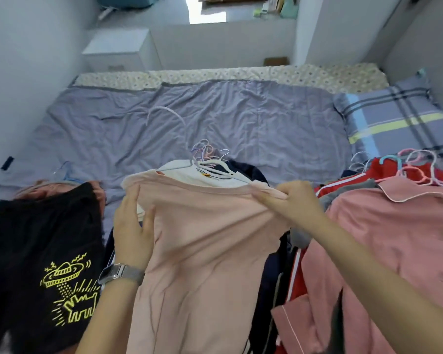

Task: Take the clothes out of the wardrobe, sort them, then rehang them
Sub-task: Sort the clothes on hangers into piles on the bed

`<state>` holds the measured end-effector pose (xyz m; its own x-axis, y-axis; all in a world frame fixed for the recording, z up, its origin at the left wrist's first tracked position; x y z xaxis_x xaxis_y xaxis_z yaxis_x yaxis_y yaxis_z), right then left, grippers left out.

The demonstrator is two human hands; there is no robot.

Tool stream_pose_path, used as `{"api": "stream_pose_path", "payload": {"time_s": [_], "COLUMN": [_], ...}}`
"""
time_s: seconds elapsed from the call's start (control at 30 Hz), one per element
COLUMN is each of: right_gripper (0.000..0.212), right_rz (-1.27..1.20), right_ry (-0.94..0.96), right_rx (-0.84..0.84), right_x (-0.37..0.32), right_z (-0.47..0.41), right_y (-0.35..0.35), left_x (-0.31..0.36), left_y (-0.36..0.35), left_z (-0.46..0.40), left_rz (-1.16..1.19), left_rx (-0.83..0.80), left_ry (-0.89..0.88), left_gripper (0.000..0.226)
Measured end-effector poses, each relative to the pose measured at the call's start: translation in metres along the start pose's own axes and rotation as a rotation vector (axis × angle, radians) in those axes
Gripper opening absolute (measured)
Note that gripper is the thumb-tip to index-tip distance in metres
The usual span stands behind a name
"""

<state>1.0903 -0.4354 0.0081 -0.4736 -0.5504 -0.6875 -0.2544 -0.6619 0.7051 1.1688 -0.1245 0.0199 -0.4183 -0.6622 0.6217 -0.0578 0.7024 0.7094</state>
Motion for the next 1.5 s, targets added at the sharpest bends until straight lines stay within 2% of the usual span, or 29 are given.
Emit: {"api": "stream_pose_path", "payload": {"time_s": [0.1, 0.2, 0.33, 0.4, 0.47, 0.6, 0.7, 0.77, 0.8, 0.93, 1.07, 1.27, 1.5], "right_gripper": [0.064, 0.067, 0.072, 0.07, 0.071, 0.1, 0.075, 0.055, 0.052, 0.055, 0.053, 0.051, 0.043], "right_rz": [-0.108, -0.196, -0.241, -0.249, -0.247, -0.147, -0.056, -0.08, -0.111, -0.272, -0.243, -0.301, -0.305], "right_ry": [0.045, 0.093, 0.16, 0.171, 0.173, 0.173, 0.203, 0.211, 0.189, -0.021, -0.145, -0.214, -0.212], "right_rx": [0.021, -0.024, -0.083, -0.093, -0.069, 0.06, 0.232, 0.284, 0.293, 0.267, 0.328, 0.382, 0.513], "right_x": [0.001, 0.002, 0.006, 0.01, 0.015, 0.025, 0.021, 0.017, 0.019, 0.046, 0.065, 0.092, 0.125], "right_z": [0.057, 0.113, 0.179, 0.207, 0.23, 0.27, 0.302, 0.326, 0.338, 0.382, 0.424, 0.476, 0.517], "right_y": [0.064, 0.119, 0.172, 0.189, 0.201, 0.218, 0.236, 0.243, 0.243, 0.234, 0.234, 0.258, 0.318], "left_x": [0.054, 0.111, 0.173, 0.194, 0.209, 0.235, 0.252, 0.259, 0.263, 0.269, 0.275, 0.289, 0.341], "left_y": [0.039, 0.073, 0.115, 0.132, 0.143, 0.166, 0.182, 0.19, 0.192, 0.196, 0.199, 0.175, 0.127], "left_z": [0.03, 0.072, 0.129, 0.152, 0.177, 0.235, 0.266, 0.277, 0.282, 0.299, 0.319, 0.315, 0.311], "left_rz": [-0.061, -0.118, -0.134, -0.178, -0.2, -0.2, -0.174, -0.125, -0.094, -0.064, -0.007, 0.135, 0.29], "left_rx": [0.055, 0.138, 0.242, 0.21, 0.146, 0.137, 0.148, 0.147, 0.139, 0.074, 0.037, -0.055, -0.157], "left_ry": [-0.138, -0.203, -0.155, -0.172, -0.133, -0.037, 0.014, 0.026, 0.02, -0.001, -0.058, -0.145, -0.244], "left_gripper": [0.05, 0.055, 0.05, 0.041, 0.042, 0.039, 0.034, 0.027, 0.024, 0.023, 0.024, 0.023, 0.022]}}
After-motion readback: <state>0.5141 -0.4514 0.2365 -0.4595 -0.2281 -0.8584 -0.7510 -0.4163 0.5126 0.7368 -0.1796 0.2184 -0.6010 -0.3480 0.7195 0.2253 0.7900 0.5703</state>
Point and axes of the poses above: each hand's wrist, its own z-axis away from the middle knuckle, its own y-axis out of the back of the hand, x = y × z, the point moved 6 cm from there along -z, towards the middle knuckle, and after that the axes turned 12 degrees about -y, right-handed, at the moved point
